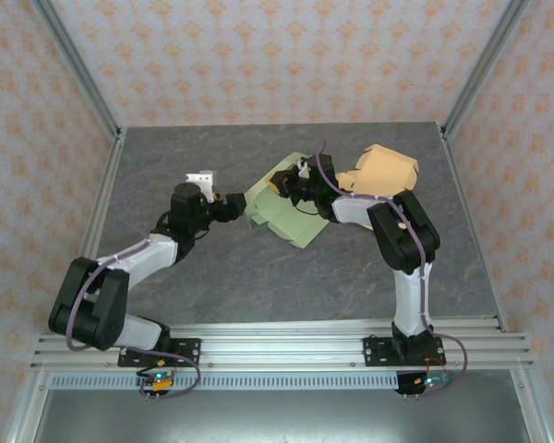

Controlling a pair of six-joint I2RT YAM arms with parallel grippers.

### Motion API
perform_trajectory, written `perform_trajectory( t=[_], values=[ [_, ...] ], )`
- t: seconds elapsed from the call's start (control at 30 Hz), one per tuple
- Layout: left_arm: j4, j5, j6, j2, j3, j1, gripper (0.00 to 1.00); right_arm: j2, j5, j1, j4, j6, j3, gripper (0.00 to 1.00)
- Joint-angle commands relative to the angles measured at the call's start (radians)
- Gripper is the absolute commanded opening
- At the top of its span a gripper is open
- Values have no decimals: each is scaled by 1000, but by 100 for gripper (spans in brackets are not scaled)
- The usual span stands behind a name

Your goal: Fold the paper box

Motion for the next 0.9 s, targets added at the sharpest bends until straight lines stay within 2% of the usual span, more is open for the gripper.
perform_trajectory(
  t=[0.0,0.17,0.27,0.4,0.7,0.87],
  values=[
    [-144,35,67,80,92,1,86,9,-17,-4,29,-28,6,0],
    [-208,98,108,165,173,0,86,9,-22,-4,22,-25,9,0],
    [-221,117,122,181,182,1,82,12,-25,-3,16,-20,15,0],
    [-228,117,136,184,176,1,67,18,-27,-4,21,-13,18,0],
    [-215,122,94,279,233,-10,66,35,-22,8,72,30,18,1],
    [-188,133,62,282,236,-41,64,57,-19,12,145,89,9,1]
  ],
)
